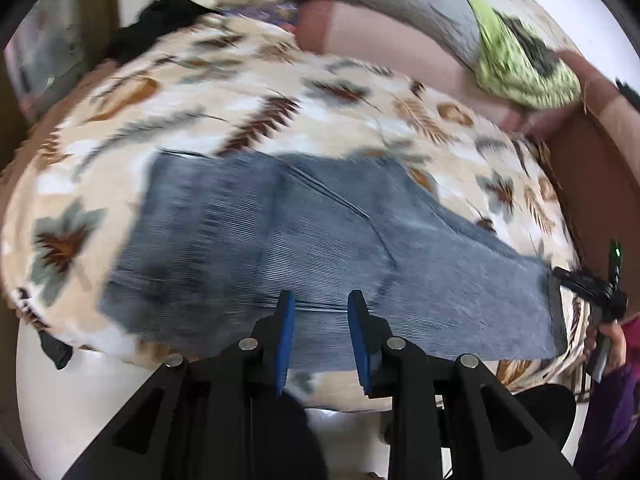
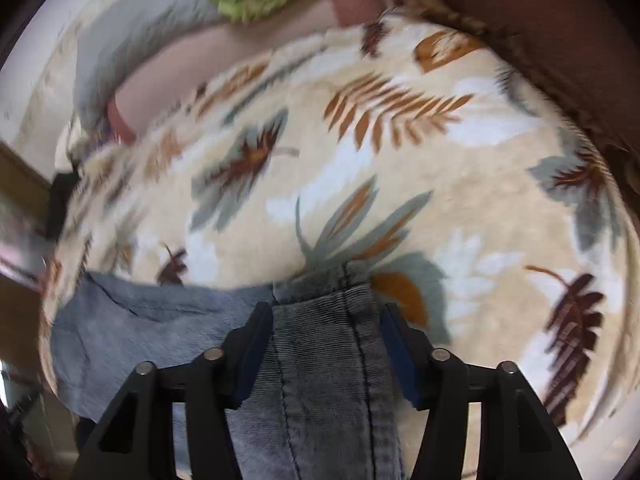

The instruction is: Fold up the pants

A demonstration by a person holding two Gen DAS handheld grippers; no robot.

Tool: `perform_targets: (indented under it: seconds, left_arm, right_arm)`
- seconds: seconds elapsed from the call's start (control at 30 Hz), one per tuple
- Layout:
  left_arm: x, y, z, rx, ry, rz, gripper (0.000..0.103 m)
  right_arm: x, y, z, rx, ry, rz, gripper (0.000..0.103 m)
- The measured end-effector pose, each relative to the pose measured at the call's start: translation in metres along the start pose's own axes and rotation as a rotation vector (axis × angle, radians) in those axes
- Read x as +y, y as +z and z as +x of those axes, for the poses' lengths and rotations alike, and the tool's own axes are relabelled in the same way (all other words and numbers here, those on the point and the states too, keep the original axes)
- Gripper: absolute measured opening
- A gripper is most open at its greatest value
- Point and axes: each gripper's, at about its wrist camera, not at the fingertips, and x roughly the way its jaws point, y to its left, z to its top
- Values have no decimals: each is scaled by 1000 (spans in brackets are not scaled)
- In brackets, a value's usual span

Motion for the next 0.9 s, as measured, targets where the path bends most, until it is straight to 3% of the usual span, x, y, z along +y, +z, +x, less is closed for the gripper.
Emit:
perform_targets:
  seconds: [0.2, 0.37, 0.57, 0.67, 0.77, 0.9]
  left_arm:
    - [-36, -13, 37, 61, -17, 82, 27]
    - [-42, -23, 68, 99, 15, 120, 27]
    - [-39, -24, 77, 99, 4, 139, 31]
    - [-42, -26, 75, 92, -7, 146, 37]
    - [-46, -30, 72, 74, -4, 157, 39]
    - [-52, -38, 72, 47, -7, 195, 47]
  right_arm:
    - [6, -4, -29, -158, -79, -8, 11]
    - [-5, -4, 1, -72, -152, 31, 14]
    - [13, 0, -22, -196, -183, 49, 16]
    - [43, -2, -41, -269, -99, -20, 19]
    - [85, -1, -47, -269, -18, -145, 19]
    - [158, 4, -25, -110, 302, -307, 20]
